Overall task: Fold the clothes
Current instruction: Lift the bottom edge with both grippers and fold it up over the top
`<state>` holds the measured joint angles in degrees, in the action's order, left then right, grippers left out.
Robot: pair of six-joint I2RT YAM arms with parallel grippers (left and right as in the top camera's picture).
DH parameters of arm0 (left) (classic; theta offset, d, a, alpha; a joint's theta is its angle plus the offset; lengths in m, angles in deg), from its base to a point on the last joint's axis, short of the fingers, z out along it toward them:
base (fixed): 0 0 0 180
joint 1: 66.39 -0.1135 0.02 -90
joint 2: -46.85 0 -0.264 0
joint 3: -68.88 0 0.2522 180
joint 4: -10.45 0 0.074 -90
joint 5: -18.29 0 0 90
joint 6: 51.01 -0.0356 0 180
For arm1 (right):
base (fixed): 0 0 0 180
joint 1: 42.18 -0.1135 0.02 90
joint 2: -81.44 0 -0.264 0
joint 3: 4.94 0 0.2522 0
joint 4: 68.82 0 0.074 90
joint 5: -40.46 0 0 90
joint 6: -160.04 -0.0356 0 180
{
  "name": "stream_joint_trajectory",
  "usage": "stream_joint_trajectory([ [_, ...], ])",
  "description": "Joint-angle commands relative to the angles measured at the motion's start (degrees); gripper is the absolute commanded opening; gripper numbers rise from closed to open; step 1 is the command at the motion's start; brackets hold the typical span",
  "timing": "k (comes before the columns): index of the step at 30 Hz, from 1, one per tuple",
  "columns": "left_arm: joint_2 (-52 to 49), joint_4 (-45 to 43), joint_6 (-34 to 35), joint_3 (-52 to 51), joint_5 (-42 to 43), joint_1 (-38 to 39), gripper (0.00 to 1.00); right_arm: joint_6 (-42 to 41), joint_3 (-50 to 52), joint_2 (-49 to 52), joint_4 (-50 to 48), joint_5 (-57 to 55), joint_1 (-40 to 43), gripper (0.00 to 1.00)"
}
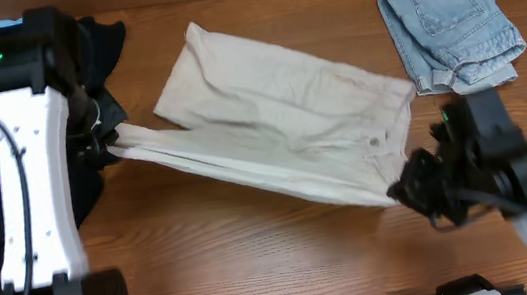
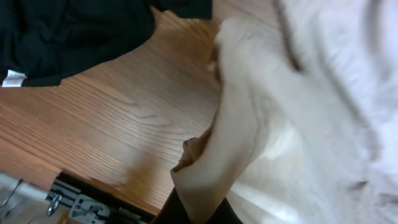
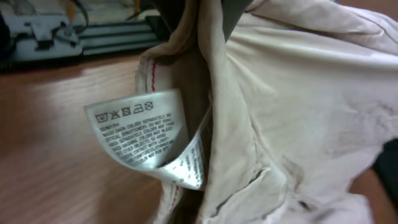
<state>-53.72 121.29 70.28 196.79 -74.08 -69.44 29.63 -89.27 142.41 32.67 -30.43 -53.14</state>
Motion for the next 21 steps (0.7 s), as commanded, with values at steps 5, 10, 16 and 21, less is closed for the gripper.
stream_joint_trajectory([
  [5,2.8,-2.14,-1.09,1.33,-12.37,-2.03,0.04,-5.11,1.51,-6.23,3.58,-14.99,0.7,0.04],
  [10,-0.83,-9.18,-1.07,-1.99,-9.84,0.26,0.04,-5.73,6.6,-1.95,-1.07,-15.19,0.7,0.04],
  [16,-7.34,-16.52,-1.05,-5.33,-9.84,4.94,0.04,-5.64,11.67,6.43,-8.87,-16.46,2.1,0.04],
  [21,-13.44,-24.81,-0.39,-6.08,-10.08,7.74,0.04,-4.76,11.8,12.33,-15.63,-21.24,3.28,0.04],
])
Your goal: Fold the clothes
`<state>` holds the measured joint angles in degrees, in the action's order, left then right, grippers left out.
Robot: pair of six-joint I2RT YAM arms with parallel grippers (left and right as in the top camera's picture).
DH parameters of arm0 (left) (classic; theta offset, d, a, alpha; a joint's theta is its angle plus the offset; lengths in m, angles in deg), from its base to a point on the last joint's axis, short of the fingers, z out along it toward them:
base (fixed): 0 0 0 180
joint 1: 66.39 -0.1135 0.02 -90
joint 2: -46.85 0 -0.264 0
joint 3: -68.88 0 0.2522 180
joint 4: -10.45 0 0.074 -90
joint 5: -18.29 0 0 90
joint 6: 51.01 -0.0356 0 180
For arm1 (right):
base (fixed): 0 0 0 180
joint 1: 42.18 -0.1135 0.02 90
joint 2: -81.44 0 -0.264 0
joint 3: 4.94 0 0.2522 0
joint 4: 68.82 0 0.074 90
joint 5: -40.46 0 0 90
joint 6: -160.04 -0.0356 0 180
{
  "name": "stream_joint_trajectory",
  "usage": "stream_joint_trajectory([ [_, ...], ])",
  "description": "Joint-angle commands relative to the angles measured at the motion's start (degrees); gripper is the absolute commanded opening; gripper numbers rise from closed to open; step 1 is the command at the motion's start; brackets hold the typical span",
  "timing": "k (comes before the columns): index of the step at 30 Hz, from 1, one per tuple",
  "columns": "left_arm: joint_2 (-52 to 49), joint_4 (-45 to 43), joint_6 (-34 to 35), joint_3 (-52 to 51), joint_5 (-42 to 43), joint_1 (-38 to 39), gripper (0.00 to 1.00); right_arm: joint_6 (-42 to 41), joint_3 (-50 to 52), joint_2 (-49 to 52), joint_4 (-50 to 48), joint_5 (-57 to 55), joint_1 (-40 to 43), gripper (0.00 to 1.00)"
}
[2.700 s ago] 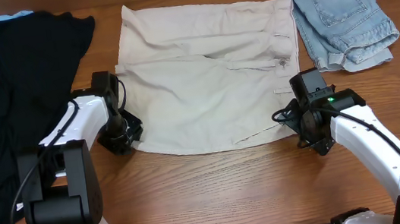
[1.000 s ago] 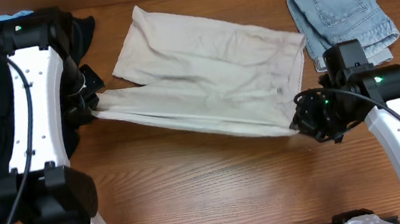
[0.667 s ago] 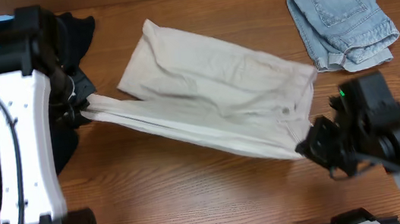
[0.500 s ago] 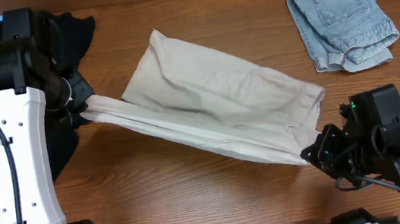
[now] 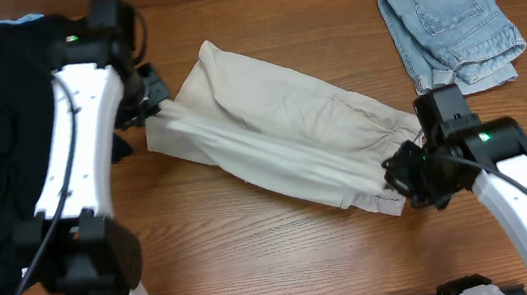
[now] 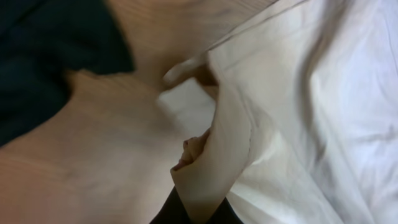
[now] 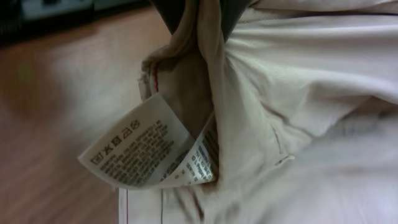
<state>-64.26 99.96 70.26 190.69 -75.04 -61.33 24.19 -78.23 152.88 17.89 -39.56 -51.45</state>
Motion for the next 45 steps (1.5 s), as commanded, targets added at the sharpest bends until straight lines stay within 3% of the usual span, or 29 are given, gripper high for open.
stream_joint_trajectory([
  [1,-4.24,-5.66,0.17,0.02,-9.09,0.02,0.04,0.66,0.76,2.6,-2.36,-13.18,1.6,0.04],
  [15,-15.72,-28.37,1.09,0.02,-9.01,2.95,0.07,-0.28,0.76,14.49,-22.53,-19.85,1.73,0.06],
  [17,-15.78,-31.28,1.07,0.04,-9.05,3.23,0.24,-0.59,0.76,14.73,-24.09,-20.44,2.32,0.2],
  [20,-15.76,-34.6,1.05,0.07,-9.03,3.32,0.86,-0.7,0.74,14.73,-25.35,-20.44,4.11,0.54],
  [21,-15.76,-35.41,0.85,0.09,-9.03,3.32,1.0,-0.7,0.74,14.73,-25.42,-20.41,4.85,0.61],
  [23,-15.74,-35.91,0.42,0.5,-9.03,3.32,1.0,-0.28,0.5,14.71,-25.31,-19.23,6.78,0.71],
  [27,-15.74,-31.61,-3.1,5.14,-8.37,3.04,1.0,5.7,-1.33,14.56,-24.33,-11.67,10.12,0.75],
  [30,-15.74,-19.91,-5.9,15.89,-8.31,2.71,1.0,8.44,-5.31,14.03,-20.31,-8.55,11.15,0.84],
  [36,-15.74,-4.98,-10.71,32.85,-7.32,2.6,1.0,10.58,-14.67,13.53,-11.91,-9.01,11.28,0.95],
  [41,-15.74,3.56,-12.9,39.95,-7.3,2.62,1.0,13.73,-18.08,13.53,-6.97,-9.2,11.28,0.95],
  [45,-15.91,5.92,-12.9,39.04,-6.67,2.64,0.99,16.81,-16.65,13.6,-6.43,-8.57,11.04,0.86],
])
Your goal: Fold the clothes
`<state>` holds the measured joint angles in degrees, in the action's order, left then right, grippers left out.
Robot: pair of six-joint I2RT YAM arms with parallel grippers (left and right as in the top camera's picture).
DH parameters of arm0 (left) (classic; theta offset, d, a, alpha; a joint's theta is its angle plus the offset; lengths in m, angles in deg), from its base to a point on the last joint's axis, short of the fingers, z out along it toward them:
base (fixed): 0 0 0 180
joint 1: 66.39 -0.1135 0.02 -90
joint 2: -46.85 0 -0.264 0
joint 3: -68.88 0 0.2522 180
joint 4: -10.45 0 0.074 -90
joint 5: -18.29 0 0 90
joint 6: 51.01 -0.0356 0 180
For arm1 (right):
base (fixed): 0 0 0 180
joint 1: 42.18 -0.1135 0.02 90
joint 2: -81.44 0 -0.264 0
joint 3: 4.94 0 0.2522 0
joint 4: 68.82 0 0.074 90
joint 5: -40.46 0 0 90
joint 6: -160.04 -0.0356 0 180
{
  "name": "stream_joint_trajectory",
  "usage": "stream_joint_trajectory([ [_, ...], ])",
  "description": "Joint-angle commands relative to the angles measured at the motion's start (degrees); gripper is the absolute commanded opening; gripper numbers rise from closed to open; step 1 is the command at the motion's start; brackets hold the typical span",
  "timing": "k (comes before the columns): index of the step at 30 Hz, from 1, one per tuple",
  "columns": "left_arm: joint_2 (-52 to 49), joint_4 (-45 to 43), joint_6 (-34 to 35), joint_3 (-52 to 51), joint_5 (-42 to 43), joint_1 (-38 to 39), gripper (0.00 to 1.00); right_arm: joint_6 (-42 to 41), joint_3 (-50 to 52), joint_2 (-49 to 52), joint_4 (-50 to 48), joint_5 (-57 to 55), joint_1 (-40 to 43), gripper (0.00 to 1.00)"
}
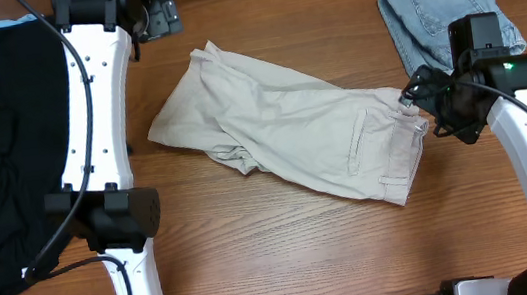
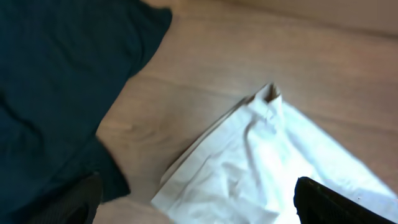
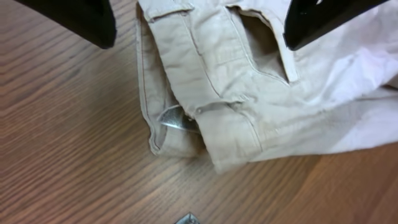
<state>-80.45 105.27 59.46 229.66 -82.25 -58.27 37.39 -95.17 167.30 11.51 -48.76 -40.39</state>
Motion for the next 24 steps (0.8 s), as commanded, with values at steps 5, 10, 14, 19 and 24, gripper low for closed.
stream_joint_trajectory([
  [5,-1.2,-0.94,-7.69,-3.87,9.01,-0.07,1.0,2.4,6.25,-0.07,-1.77,2.4,-0.13,0.99],
  [10,-5.09,-3.5,-17.0,-7.15,12.81,0.17,1.0,2.47,13.44,0.02,-6.58,8.7,1.05,1.0],
  [14,-10.19,-4.46,-21.31,-7.32,12.94,0.15,0.82,2.47,17.84,0.02,-10.14,9.66,1.73,1.0],
  [19,-15.67,-5.01,-21.81,-7.32,12.92,0.04,0.68,2.51,23.54,0.04,-16.72,11.04,2.78,1.0],
  [24,-17.38,-5.09,-21.84,-7.32,12.92,0.04,0.68,2.38,29.4,0.04,-24.2,12.0,2.91,1.0],
])
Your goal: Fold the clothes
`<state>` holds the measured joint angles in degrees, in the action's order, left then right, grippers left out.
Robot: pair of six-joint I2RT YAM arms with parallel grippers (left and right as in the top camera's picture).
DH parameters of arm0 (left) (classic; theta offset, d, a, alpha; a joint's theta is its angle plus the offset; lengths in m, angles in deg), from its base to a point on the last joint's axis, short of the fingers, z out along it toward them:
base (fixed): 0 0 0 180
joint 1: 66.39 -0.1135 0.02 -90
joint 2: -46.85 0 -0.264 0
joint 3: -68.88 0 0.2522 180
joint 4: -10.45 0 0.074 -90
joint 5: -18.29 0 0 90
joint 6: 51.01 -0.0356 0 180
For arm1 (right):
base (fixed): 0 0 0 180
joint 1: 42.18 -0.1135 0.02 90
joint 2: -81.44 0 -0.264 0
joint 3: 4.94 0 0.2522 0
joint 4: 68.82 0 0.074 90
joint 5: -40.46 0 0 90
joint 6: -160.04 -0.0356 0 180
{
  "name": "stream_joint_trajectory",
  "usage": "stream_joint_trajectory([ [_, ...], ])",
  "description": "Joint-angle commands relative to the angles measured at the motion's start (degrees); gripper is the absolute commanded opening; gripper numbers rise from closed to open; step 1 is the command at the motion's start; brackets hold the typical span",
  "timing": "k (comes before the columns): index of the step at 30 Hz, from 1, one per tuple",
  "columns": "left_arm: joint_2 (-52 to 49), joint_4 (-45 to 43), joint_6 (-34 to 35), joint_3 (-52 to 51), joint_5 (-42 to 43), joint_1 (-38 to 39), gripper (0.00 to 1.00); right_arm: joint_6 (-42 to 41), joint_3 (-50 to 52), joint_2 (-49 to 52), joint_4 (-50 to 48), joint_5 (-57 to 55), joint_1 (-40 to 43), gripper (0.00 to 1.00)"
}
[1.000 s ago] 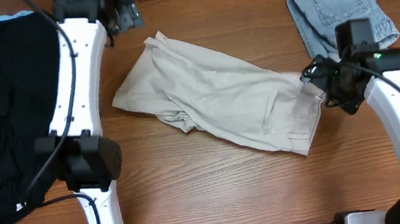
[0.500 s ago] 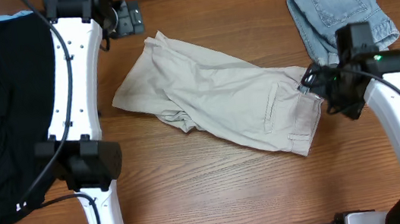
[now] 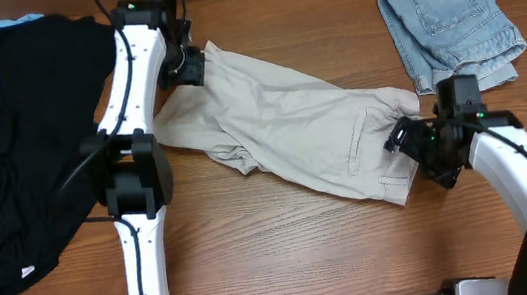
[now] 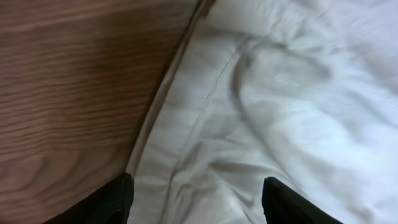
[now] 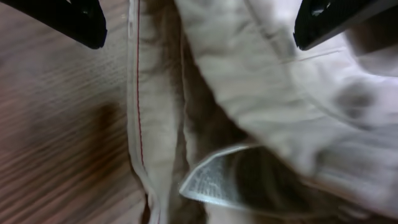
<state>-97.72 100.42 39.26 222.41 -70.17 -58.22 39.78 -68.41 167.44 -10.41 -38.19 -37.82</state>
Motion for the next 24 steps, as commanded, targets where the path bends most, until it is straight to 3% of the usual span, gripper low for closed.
stream_joint_trajectory([
  [1,-0.11,-0.35,-1.62,-0.07,0.83,0.02,0.68,-0.35,3.45,-0.04,-3.28,1.05,0.33,1.0],
  [14,-0.11,0.26,-1.57,-0.13,2.54,0.02,0.69,-2.75,7.82,9.94,-15.67,1.66,0.22,0.97],
  [18,-0.11,0.57,1.14,-0.13,2.05,-0.39,0.72,-2.73,7.82,13.44,-20.33,6.05,0.2,0.78],
  [20,-0.11,1.53,5.33,-0.11,0.52,-1.62,0.73,-2.71,7.8,14.01,-23.65,6.75,0.22,0.57],
  [23,-0.11,2.8,7.85,-0.11,0.46,-3.74,0.73,-2.03,6.51,13.99,-26.58,6.75,0.68,0.34],
  [24,-0.11,3.28,8.2,-0.11,0.52,-4.46,0.73,-1.11,5.9,13.99,-27.12,6.82,0.94,0.32],
])
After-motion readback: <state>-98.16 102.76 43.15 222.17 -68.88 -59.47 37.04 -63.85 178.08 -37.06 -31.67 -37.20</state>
